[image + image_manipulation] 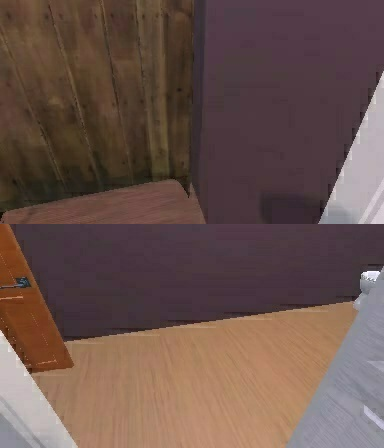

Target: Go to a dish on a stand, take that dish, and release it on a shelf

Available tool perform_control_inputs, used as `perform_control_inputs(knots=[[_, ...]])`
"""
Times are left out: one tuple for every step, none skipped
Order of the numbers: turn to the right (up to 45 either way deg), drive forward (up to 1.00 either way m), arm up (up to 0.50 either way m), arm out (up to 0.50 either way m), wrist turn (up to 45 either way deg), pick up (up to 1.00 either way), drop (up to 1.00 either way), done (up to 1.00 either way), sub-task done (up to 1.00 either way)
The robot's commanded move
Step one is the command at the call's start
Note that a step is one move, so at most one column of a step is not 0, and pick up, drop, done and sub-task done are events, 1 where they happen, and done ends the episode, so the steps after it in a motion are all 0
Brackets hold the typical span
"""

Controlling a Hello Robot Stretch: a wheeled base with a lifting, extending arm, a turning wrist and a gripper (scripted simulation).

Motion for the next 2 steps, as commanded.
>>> perform_control_inputs(knots=[[45.0,0.0,0.0,0.0,0.0,0.0,0.0,0.0,0.0],[45.0,0.0,0.0,0.0,0.0,0.0,0.0,0.0,0.0]])
